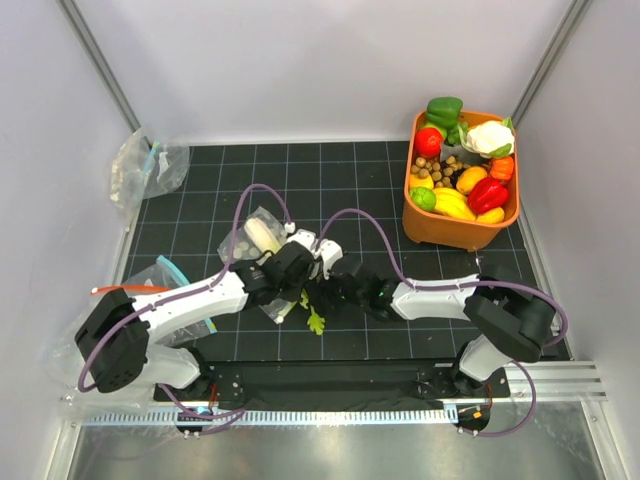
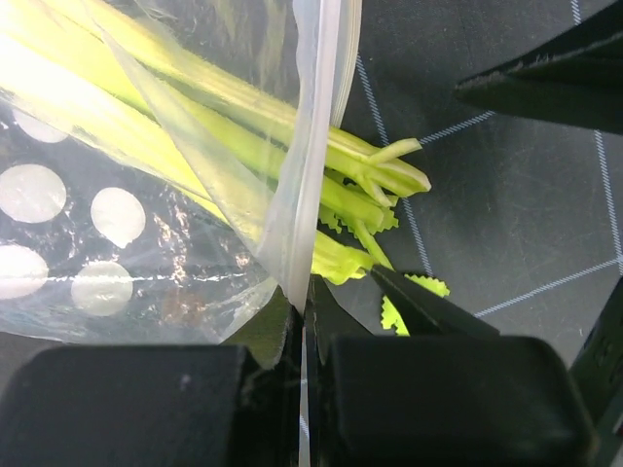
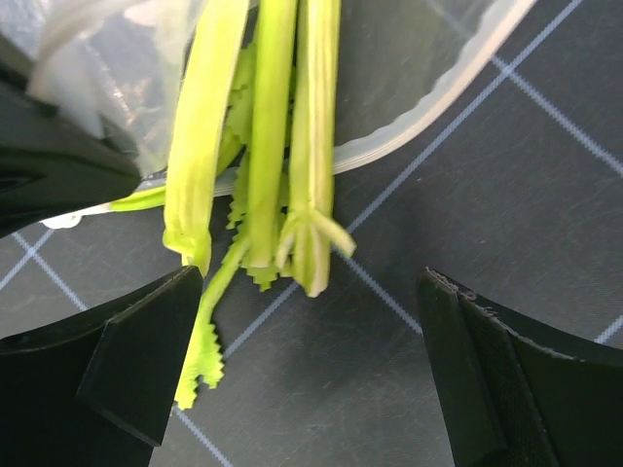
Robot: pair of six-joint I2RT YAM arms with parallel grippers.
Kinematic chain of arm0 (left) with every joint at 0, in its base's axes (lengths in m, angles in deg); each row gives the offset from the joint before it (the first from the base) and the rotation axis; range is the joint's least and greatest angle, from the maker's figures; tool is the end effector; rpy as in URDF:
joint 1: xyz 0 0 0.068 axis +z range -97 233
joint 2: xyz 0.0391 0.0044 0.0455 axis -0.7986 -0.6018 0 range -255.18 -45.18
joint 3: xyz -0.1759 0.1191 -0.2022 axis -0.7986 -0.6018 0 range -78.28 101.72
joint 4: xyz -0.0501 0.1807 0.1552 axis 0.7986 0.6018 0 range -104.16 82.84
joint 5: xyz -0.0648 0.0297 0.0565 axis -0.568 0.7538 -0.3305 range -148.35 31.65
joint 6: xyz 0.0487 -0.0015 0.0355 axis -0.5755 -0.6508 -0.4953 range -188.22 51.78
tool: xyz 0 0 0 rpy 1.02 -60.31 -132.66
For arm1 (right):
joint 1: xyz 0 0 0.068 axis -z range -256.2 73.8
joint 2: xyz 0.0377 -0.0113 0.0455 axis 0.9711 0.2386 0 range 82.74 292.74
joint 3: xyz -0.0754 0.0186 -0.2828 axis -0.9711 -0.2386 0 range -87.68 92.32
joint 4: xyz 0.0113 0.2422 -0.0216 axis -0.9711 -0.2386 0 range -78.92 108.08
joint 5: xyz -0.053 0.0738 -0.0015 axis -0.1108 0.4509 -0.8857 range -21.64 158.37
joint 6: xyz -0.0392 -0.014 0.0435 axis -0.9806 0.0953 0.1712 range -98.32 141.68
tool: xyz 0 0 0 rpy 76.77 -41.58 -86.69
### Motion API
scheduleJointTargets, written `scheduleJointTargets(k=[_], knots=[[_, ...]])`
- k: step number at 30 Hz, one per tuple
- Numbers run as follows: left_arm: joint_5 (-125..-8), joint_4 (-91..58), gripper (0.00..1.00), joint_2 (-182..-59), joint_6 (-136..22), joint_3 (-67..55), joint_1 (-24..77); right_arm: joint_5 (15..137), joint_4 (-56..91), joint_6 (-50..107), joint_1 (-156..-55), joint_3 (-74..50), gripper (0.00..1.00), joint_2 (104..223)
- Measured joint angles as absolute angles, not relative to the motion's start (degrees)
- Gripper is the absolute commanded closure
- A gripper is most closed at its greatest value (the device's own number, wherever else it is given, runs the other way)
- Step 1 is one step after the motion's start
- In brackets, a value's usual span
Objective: Place the food in the zip-top bag and seal the zipper
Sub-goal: Adjust the fake vegetable in the zipper food storage bag.
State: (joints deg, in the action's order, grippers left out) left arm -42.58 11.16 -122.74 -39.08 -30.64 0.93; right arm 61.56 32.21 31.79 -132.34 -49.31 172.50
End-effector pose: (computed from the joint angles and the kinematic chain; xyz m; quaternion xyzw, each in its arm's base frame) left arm 0.1637 -0.1904 0.2352 0.1477 0.9346 -0.0932 0.3098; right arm 0.1718 0.2467 0.1881 -0.3254 0.8335 0.1978 0.4004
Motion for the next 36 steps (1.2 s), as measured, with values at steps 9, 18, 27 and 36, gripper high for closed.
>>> scheduleJointTargets(k=[9,18,27,36], knots=[[-44.2,9.5,1.0,-119.4,-38.2,-32.8,1.4,61.7,41.3,31.2,-132.8,-53.6,0.03,171.1],[-50.9,5.7,1.0,-110.7,-37.2,-37.4,5.7,63.5,50.1,31.4,-132.8,-58.3,0.06,168.6],[-55.2,4.3,1.0,-112.2,-36.7,-37.4,6.3,63.8,52.8,31.3,-134.1,-58.1,0.06,169.5],[-56.5,3.2,1.0,-111.4,-36.6,-38.3,6.5,62.0,53.1,32.9,-134.1,-55.4,0.18,178.3]])
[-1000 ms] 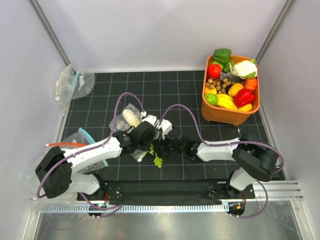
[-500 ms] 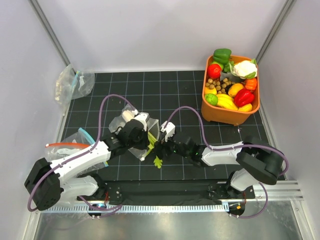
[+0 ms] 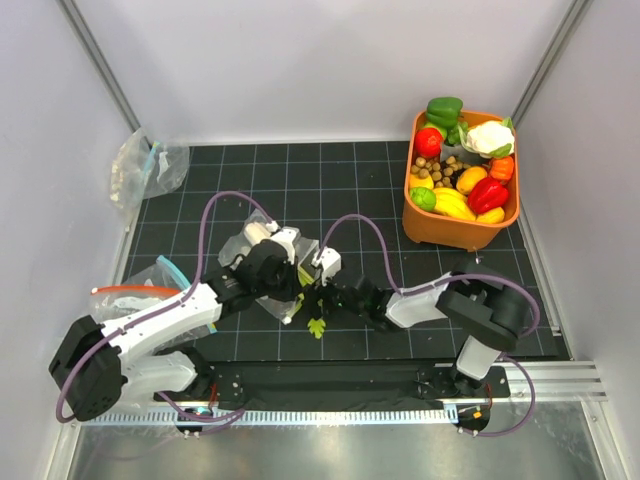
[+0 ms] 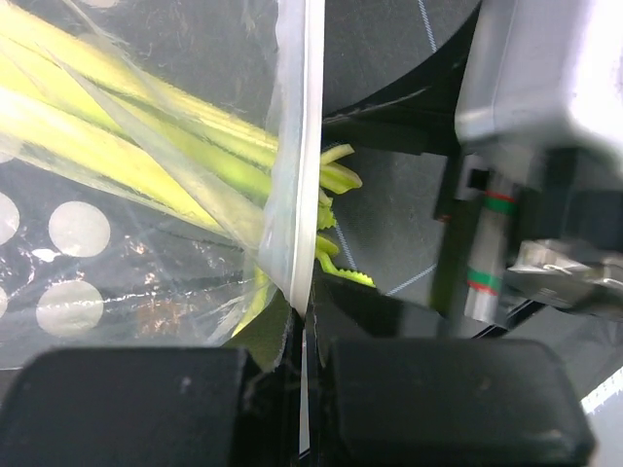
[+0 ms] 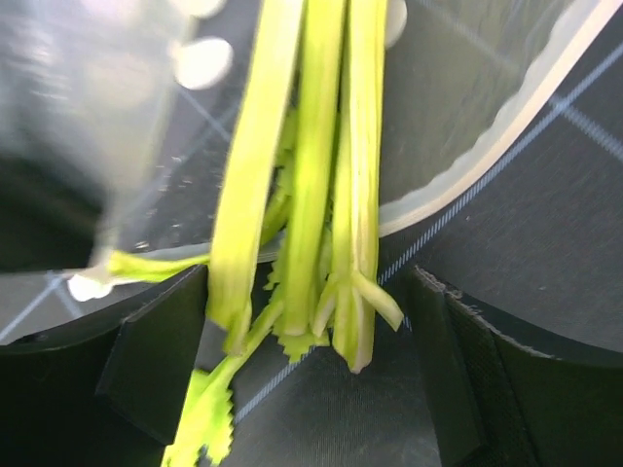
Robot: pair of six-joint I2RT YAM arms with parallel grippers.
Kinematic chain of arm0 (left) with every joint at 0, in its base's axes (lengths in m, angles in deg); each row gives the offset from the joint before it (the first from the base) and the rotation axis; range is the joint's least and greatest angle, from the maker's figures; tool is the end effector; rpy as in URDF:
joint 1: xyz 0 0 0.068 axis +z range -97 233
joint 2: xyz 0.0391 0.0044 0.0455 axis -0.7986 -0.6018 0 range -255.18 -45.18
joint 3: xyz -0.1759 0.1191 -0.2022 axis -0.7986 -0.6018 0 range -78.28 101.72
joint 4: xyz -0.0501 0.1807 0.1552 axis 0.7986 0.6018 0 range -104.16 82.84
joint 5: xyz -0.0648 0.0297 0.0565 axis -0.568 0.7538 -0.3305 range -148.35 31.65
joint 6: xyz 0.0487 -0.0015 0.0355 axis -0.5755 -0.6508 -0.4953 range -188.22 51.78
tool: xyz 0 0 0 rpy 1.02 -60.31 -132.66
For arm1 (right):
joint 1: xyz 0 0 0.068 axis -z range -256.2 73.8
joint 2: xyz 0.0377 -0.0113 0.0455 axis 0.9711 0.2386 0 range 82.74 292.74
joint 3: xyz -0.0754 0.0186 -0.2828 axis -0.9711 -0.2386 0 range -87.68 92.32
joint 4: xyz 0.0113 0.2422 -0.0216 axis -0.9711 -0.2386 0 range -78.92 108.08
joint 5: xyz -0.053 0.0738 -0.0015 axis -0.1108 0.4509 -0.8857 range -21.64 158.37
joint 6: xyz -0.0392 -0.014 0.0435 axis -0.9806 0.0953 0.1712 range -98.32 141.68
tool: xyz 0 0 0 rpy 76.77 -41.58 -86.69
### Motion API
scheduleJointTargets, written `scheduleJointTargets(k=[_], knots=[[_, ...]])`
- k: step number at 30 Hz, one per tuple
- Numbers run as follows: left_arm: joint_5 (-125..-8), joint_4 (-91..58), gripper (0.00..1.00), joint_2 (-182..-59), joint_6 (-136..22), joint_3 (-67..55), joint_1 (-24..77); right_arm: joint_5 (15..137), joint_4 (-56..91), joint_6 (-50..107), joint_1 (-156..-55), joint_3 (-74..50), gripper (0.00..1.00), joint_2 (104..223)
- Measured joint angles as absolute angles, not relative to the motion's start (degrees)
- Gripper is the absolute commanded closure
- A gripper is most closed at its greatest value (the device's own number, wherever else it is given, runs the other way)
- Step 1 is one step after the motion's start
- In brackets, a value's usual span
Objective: Place the food in the zip-top bag and seal the zipper
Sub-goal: Adjust the fake vegetable in the zipper food storage bag.
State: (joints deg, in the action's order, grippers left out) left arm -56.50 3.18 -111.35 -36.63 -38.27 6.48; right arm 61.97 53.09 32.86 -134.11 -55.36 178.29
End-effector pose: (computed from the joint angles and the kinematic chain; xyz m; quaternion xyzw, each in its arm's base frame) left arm 0.1523 -0.1586 0.2470 0.1130 0.9117 -0.2372 0.3158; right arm 0.1672 0.2575 0.1668 -0.3135 0.7979 0.2513 0.4493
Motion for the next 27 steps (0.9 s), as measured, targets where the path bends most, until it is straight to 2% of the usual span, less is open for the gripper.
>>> scheduleJointTargets(k=[1,3,4,7,9,18,27], knots=[[-56.5,3.2,1.0,-111.4,-36.6,-38.3,6.5,61.6,53.5,33.1,-134.1,-55.1,0.35,179.6],[-56.5,3.2,1.0,-111.3,-36.5,-38.3,6.6,60.9,55.0,33.6,-134.1,-54.3,0.59,181.2],[-56.5,3.2,1.0,-111.3,-36.4,-38.3,6.7,60.9,55.1,34.1,-134.1,-53.8,0.8,181.8],[-56.4,3.2,1.0,-111.3,-35.9,-38.3,7.0,60.0,56.4,35.4,-134.2,-53.6,0.95,181.7],[-55.9,3.3,1.0,-111.3,-35.7,-38.3,7.2,59.2,56.1,35.6,-134.3,-54.2,0.99,180.5],[-51.2,4.9,1.0,-111.4,-35.6,-38.3,7.3,58.1,48.2,34.2,-134.6,-56.0,0.99,167.5],[-47.1,6.9,1.0,-108.9,-36.1,-38.4,7.0,65.8,39.2,32.3,-134.6,-55.0,0.99,161.1]])
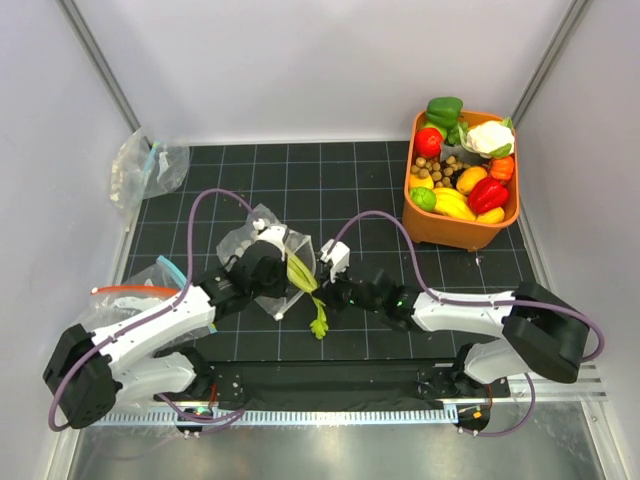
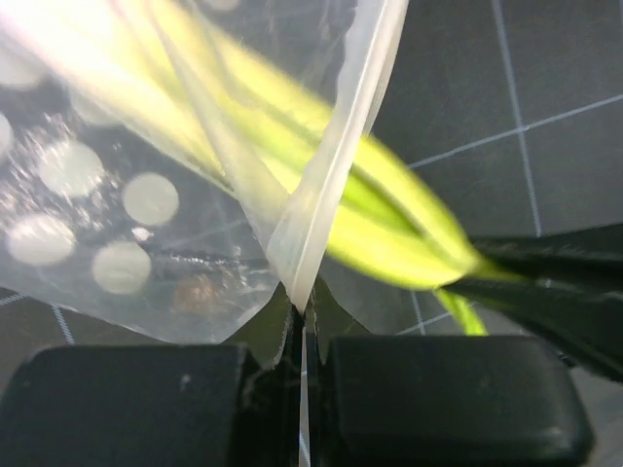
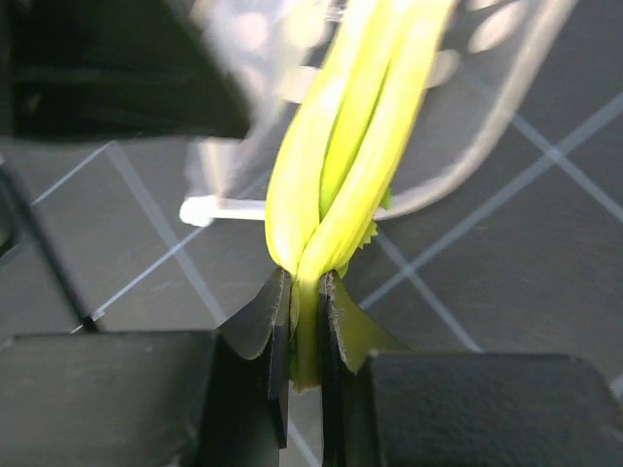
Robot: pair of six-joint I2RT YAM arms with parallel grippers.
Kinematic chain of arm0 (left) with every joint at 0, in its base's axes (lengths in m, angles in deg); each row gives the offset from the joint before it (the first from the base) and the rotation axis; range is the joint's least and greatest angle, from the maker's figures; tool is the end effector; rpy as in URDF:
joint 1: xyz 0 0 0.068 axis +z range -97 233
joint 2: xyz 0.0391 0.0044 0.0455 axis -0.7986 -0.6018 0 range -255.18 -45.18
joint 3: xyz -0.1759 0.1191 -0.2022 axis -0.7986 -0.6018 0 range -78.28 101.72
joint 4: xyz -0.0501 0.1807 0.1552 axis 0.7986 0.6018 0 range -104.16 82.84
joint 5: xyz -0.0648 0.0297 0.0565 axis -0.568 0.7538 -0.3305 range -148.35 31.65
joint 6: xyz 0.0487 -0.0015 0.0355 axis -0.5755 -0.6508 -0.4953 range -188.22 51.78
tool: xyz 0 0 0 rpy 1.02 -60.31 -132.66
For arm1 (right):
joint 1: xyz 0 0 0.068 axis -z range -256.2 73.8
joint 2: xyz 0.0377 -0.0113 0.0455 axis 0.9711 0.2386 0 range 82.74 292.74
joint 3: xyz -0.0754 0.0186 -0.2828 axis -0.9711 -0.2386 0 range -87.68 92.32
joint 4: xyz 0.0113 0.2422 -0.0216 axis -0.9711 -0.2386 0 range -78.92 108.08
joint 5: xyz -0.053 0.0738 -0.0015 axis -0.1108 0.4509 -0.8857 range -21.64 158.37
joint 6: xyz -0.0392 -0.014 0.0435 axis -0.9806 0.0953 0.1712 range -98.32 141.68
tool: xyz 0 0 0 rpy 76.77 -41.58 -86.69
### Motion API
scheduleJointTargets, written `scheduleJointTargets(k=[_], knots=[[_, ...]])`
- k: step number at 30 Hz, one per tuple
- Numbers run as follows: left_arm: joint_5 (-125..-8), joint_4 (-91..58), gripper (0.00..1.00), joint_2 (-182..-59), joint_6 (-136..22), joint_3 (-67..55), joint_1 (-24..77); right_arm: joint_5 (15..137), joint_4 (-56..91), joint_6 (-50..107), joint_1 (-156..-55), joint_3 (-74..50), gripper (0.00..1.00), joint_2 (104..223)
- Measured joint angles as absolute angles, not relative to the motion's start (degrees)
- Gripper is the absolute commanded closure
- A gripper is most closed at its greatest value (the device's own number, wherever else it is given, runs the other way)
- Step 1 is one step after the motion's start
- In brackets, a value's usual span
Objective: Place the food in the zip-top bag and seal the zipper
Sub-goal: Adjust the fake vegetable in the zipper food storage bag.
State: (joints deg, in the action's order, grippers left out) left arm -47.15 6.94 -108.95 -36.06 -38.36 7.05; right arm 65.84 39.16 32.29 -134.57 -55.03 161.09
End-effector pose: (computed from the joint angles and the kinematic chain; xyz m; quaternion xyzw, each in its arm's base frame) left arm 0.1509 -0.1436 0.2496 0.0732 0.9171 -0.1702 0.3529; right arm 0.1436 0.2295 0.2237 -0.3297 0.7742 0.2905 0.4555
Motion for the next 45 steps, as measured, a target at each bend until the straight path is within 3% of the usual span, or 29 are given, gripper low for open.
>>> scheduleJointTargets(k=[9,16,34,45], knots=[[-40.9,4.8,1.0,-105.6,-42.2,-38.7,-2.7,82.0,39.6,33.2,-132.3,-53.5,0.99,163.7],[-40.6,1.4,1.0,-104.9,-46.0,-40.5,-3.5,92.9,44.2,38.6,-124.6,-57.2,0.99,161.0],[-45.6,-9.3,1.0,-85.3,-53.9,-52.7,-3.6,107.4,53.6,45.7,-121.7,-60.1,0.99,155.4],[-52.0,-14.0,1.0,-83.2,-55.5,-53.3,-3.6,110.6,51.4,46.9,-121.7,-60.7,0.99,146.3]])
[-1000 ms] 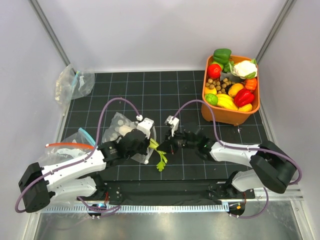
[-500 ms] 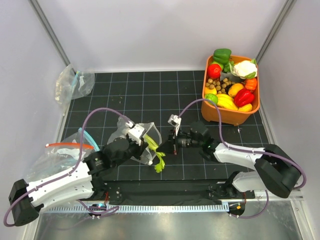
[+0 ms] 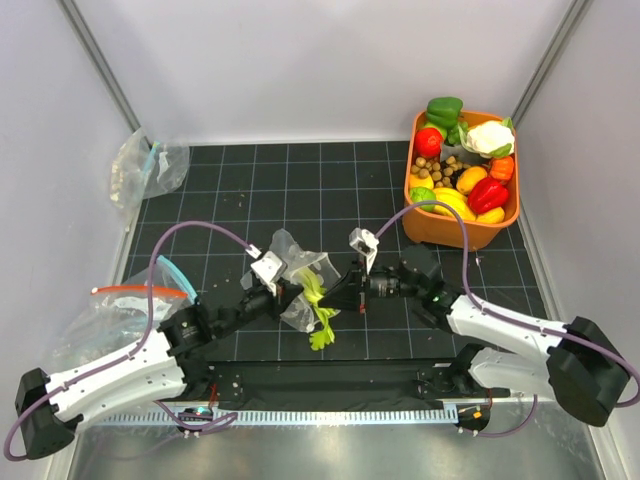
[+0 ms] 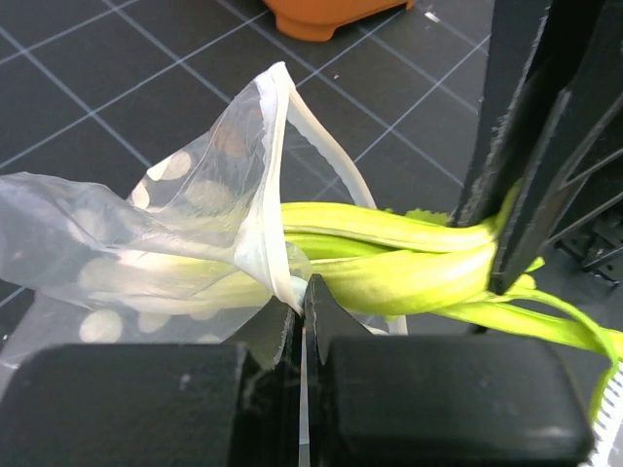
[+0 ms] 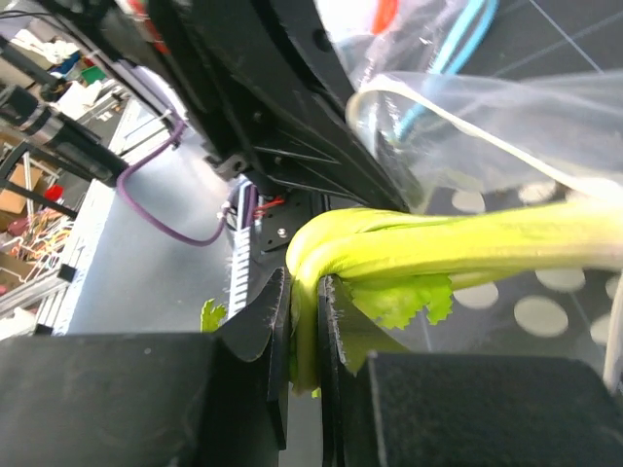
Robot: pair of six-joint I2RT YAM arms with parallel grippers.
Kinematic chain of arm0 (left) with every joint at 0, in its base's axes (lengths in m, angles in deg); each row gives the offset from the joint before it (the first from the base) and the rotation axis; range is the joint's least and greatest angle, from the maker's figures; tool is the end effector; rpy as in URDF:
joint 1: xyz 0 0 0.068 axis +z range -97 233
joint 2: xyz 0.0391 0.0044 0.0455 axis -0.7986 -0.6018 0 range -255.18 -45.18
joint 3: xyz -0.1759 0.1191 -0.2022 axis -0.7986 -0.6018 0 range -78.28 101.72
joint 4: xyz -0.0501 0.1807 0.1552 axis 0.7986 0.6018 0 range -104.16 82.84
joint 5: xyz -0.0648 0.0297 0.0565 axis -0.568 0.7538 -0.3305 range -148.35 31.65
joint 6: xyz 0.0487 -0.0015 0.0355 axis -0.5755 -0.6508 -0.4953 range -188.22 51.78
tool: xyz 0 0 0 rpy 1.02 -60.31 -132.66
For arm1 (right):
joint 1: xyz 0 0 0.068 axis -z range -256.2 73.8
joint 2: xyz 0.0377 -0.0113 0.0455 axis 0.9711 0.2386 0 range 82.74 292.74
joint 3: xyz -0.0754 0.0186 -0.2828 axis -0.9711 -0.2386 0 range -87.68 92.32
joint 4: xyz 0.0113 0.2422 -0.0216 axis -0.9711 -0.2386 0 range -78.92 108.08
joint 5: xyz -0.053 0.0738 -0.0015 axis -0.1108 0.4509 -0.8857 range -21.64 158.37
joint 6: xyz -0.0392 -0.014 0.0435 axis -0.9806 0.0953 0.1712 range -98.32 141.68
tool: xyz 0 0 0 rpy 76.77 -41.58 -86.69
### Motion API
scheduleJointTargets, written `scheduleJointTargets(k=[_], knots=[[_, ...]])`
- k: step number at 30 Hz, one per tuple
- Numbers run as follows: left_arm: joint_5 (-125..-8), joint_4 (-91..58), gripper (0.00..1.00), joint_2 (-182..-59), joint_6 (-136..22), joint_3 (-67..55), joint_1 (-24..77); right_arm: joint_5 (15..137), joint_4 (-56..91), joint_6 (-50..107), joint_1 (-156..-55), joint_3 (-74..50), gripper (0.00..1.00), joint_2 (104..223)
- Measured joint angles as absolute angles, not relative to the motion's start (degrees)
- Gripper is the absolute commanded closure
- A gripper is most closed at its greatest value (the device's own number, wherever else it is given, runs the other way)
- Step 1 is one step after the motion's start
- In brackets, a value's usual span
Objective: Place the food in the zip-top bag and seal the zipper
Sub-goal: Adjust the fake vegetable in the zipper food storage bag.
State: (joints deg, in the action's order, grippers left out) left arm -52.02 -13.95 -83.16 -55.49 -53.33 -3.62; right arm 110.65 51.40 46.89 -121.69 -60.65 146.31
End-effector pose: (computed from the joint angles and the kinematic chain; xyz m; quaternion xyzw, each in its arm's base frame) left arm 0.0833 -0.1175 0.2694 0.2607 0.7388 -0.3171 0.5344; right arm 0.1306 0.1757 0.2766 -0.3632 0.6236 0.5846 0.3709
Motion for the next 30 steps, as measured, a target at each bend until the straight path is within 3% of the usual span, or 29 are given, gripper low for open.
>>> scheduleJointTargets(k=[9,15,20,23,24,30], knots=[[-53.3,-15.1,0.99,-81.2,-56.5,-54.2,-3.6,111.1,48.1,45.4,-121.7,-59.9,0.99,142.0],[-50.4,-13.4,0.99,-82.1,-56.6,-54.4,-3.4,95.7,31.2,40.2,-122.0,-52.1,0.99,146.6],[-50.4,-13.1,0.99,-82.8,-56.6,-54.4,-3.5,85.9,23.0,38.0,-121.9,-49.5,0.91,150.7],[-50.5,-13.0,0.99,-83.0,-56.6,-54.4,-3.5,82.7,20.4,37.6,-121.9,-49.5,0.68,150.4],[-50.4,-13.1,0.98,-83.0,-56.6,-54.4,-3.5,81.7,19.9,37.4,-121.9,-49.5,0.52,150.2],[-48.9,-13.0,1.0,-86.2,-56.4,-54.4,-3.5,78.6,18.9,36.4,-121.9,-49.5,0.22,150.0]])
